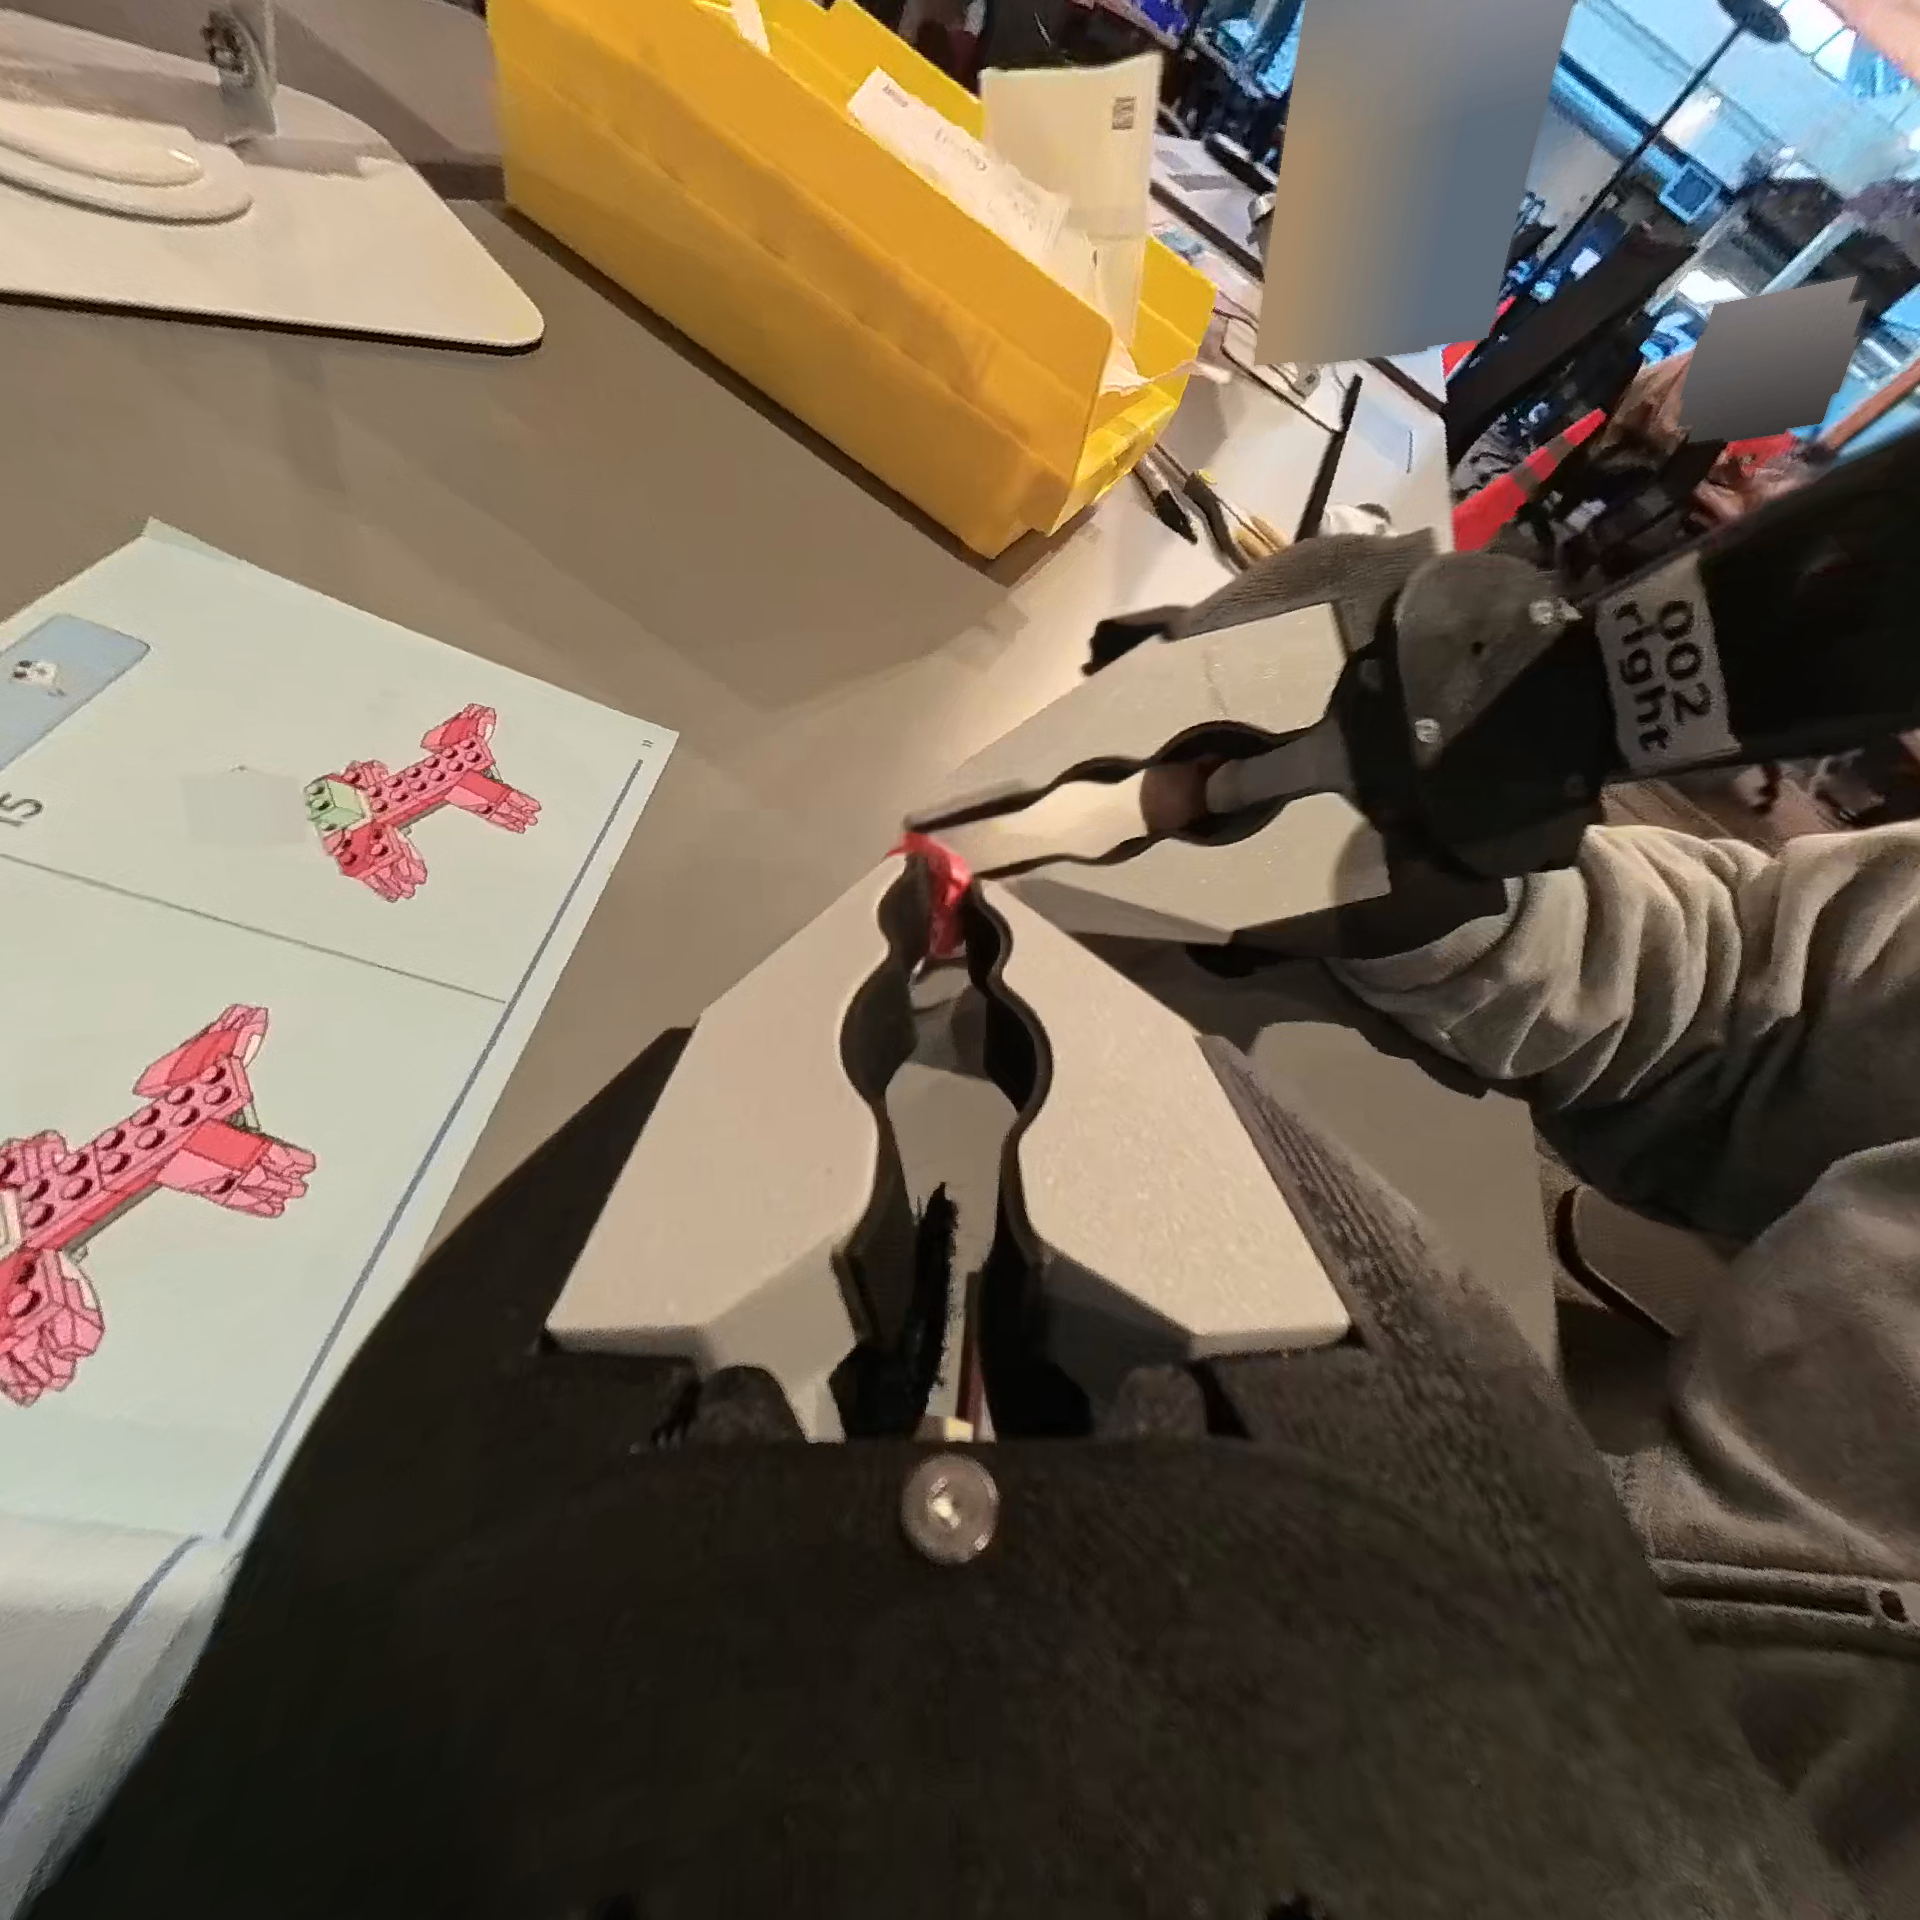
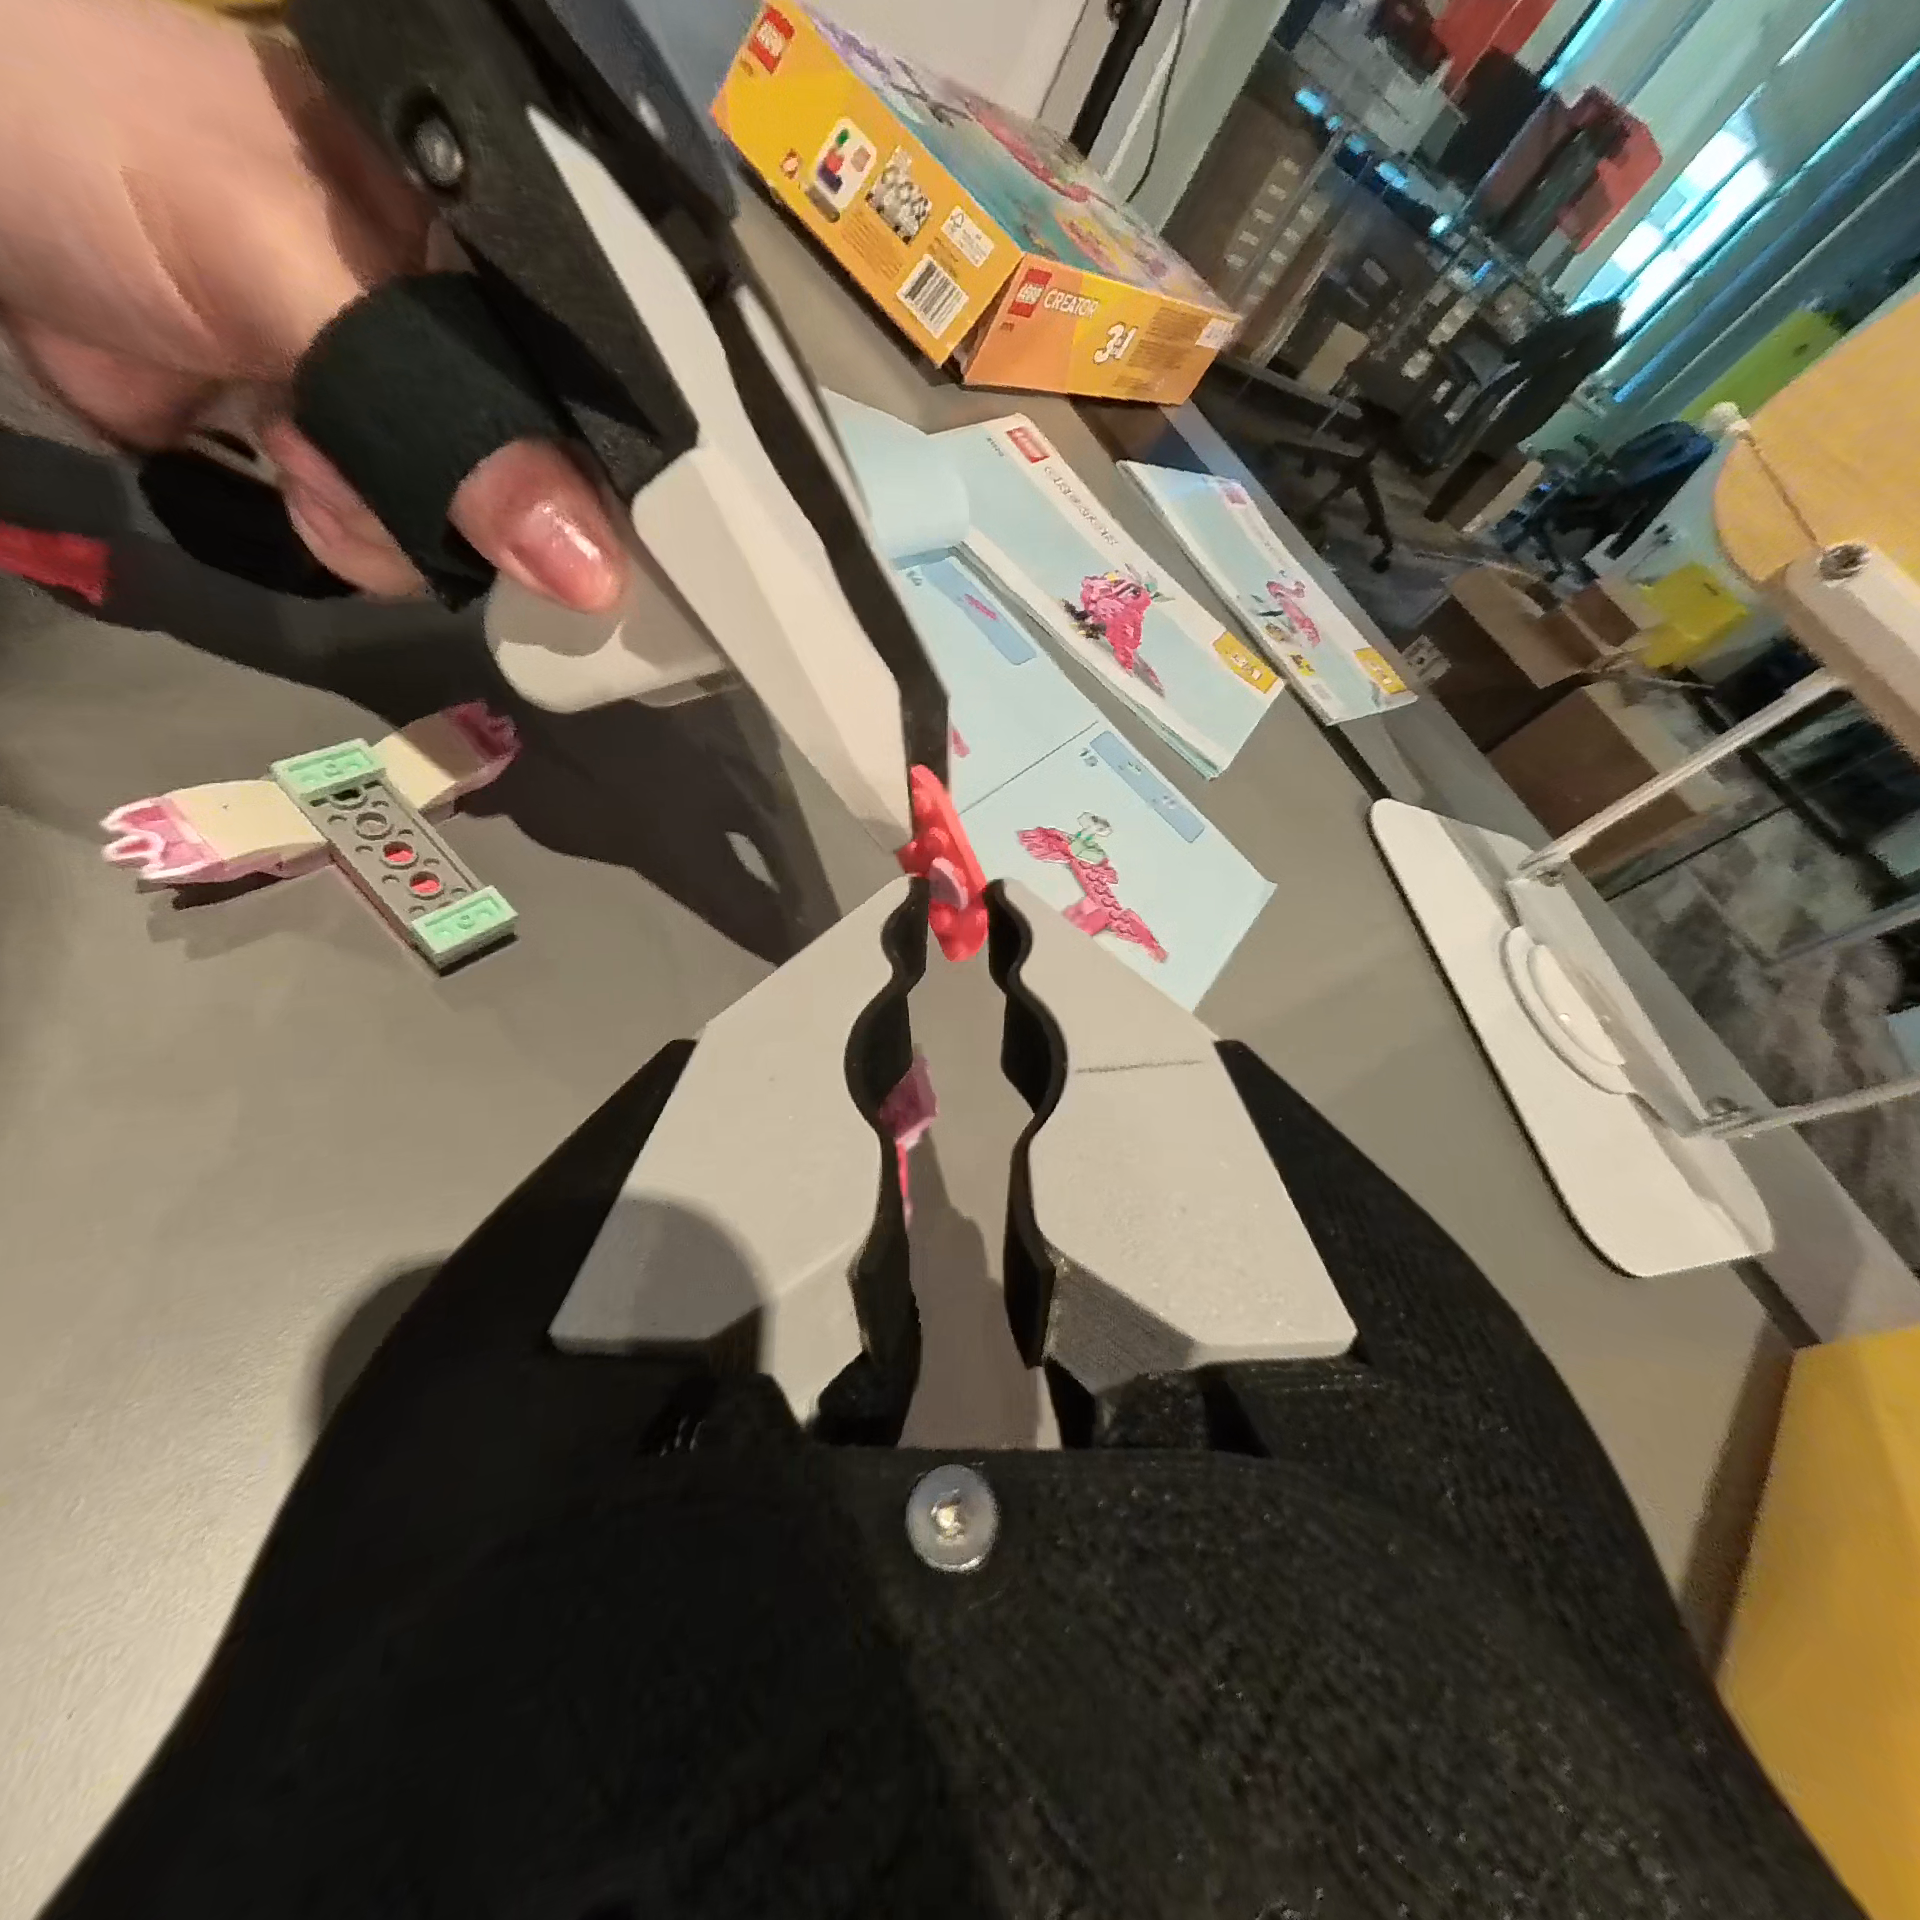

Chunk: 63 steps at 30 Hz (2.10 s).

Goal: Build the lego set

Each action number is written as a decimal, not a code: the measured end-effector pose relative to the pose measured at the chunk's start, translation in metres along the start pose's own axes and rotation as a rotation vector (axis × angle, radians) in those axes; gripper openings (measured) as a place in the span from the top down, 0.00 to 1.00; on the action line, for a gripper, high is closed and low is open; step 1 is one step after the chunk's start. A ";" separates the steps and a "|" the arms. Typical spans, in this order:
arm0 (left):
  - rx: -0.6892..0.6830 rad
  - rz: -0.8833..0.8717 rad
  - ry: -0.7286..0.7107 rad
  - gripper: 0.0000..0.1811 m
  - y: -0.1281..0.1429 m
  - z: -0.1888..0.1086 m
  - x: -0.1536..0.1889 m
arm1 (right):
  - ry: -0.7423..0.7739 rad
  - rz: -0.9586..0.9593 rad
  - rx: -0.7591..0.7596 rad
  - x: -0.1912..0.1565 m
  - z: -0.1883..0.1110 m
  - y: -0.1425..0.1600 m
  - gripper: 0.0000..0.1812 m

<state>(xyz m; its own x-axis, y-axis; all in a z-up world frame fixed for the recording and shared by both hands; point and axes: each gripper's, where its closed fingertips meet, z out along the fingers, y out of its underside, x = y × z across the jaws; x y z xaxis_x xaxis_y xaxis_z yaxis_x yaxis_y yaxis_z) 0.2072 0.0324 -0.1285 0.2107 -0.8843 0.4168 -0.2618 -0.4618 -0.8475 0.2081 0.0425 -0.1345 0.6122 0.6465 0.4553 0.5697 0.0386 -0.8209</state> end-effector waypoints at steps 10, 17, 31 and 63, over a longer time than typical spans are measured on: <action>0.006 0.047 -0.035 0.98 -0.004 -0.006 -0.003 | -0.049 0.082 0.034 -0.001 -0.003 -0.001 1.00; 0.065 -0.022 0.036 0.98 -0.010 -0.008 0.002 | -0.093 0.182 0.142 0.006 -0.009 -0.010 1.00; 0.131 -0.231 0.153 0.97 -0.015 -0.008 0.005 | 0.136 -0.287 0.063 0.002 -0.005 -0.012 0.97; 0.047 -0.158 0.141 0.98 -0.006 -0.003 0.003 | 0.149 -0.363 -0.001 -0.004 0.004 -0.011 0.92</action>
<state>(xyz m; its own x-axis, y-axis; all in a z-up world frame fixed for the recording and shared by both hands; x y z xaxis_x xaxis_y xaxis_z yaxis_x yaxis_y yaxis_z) 0.2066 0.0325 -0.1207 0.1112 -0.8036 0.5847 -0.1908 -0.5947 -0.7810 0.1973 0.0423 -0.1287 0.4435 0.4734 0.7611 0.7642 0.2440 -0.5971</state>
